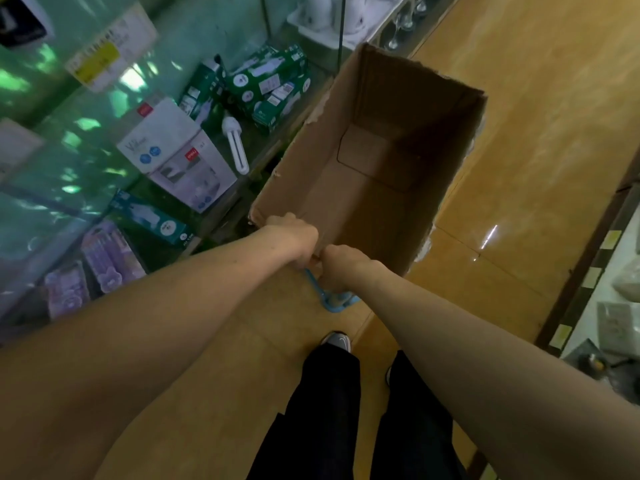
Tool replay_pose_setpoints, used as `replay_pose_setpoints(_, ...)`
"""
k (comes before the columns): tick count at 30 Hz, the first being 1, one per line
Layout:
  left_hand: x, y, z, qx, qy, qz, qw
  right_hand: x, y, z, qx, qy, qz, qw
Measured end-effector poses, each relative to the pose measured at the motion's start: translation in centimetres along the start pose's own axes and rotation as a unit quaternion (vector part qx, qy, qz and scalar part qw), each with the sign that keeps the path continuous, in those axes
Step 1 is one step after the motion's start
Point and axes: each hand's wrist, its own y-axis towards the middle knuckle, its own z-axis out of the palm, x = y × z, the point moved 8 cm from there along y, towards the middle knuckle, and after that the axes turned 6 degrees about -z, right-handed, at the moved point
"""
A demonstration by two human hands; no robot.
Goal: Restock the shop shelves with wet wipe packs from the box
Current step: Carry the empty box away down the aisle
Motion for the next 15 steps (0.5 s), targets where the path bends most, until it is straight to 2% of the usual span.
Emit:
replay_pose_setpoints(6, -1.3, 0.4, 0.5, -0.032, 0.147, -0.053, 0.987, -1.8, 0.5, 0.2, -0.044, 0.025, 0.03, 0.998)
replay_pose_setpoints(10, -2.9, -0.7, -2.1, -0.059, 0.151, -0.033, 0.986, -3.0, -1.1, -1.2, -0.054, 0.013, 0.021, 0.998)
replay_pose_setpoints(15, -5.5, -2.1, -8.2, -0.061, 0.134, -0.002, 0.989, -6.1, -5.4, -6.9, -0.082, 0.027, 0.009, 0.996)
